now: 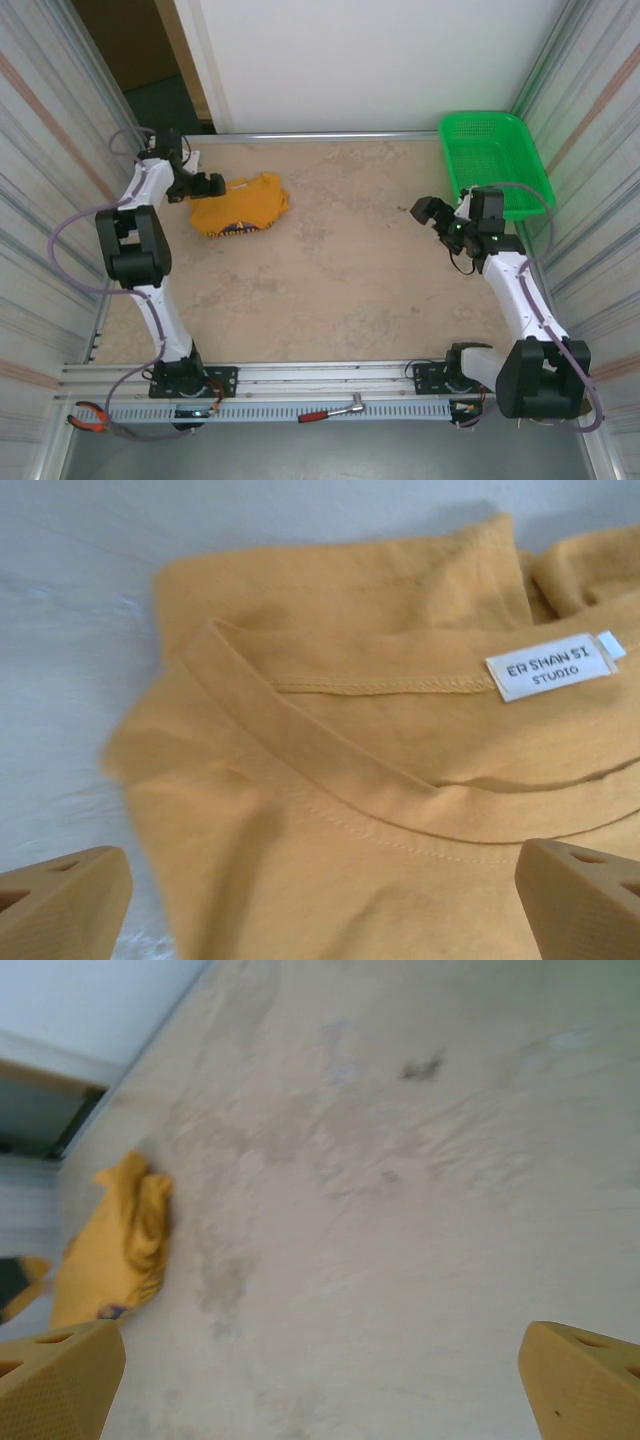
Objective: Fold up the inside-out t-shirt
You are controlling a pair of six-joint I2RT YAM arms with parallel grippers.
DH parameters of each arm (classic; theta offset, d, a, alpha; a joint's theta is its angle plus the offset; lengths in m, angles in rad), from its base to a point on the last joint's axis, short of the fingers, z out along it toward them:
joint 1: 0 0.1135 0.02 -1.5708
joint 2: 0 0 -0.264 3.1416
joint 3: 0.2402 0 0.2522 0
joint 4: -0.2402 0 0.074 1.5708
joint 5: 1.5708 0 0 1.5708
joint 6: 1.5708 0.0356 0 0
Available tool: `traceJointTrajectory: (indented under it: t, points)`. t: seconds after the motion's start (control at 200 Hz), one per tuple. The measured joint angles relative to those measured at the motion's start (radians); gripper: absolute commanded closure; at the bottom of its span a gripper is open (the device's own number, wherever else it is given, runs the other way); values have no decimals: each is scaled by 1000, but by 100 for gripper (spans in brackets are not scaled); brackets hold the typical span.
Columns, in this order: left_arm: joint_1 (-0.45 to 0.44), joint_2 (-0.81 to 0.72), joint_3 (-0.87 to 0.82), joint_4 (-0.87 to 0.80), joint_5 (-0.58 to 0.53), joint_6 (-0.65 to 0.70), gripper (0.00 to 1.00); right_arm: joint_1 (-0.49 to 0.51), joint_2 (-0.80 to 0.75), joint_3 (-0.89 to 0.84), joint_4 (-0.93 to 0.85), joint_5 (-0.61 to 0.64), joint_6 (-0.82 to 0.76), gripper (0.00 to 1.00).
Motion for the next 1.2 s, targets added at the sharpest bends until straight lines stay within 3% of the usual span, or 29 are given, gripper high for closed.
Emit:
traceJointTrajectory:
  t: [0.11,0.21,0.361,0.461,0.526,0.631,0.842,0.967,1.202]
  points:
    - [13,-154,-76,77,-47,-25,1,-12,-7,40,-46,199,-39,1]
    - [9,-383,-253,217,-84,-65,1,-6,-46,-23,54,414,-94,1]
    - [-101,-788,-711,562,-186,-79,1,8,-34,-227,282,646,-229,1]
    - [-165,-918,-1023,779,-251,-84,1,27,83,-314,443,738,-326,1]
    - [-165,-909,-1154,877,-305,-92,1,37,172,-356,552,764,-380,1]
    - [-152,-761,-1272,1027,-360,-92,1,42,271,-379,701,744,-445,1]
    - [-135,-546,-1262,1265,-319,-57,2,22,400,-430,1061,572,-517,1]
    - [-146,-497,-1294,1461,-251,-17,1,0,418,-432,1106,484,-523,1]
    - [-134,-482,-1297,1506,-194,-3,1,-1,418,-432,1149,450,-542,1]
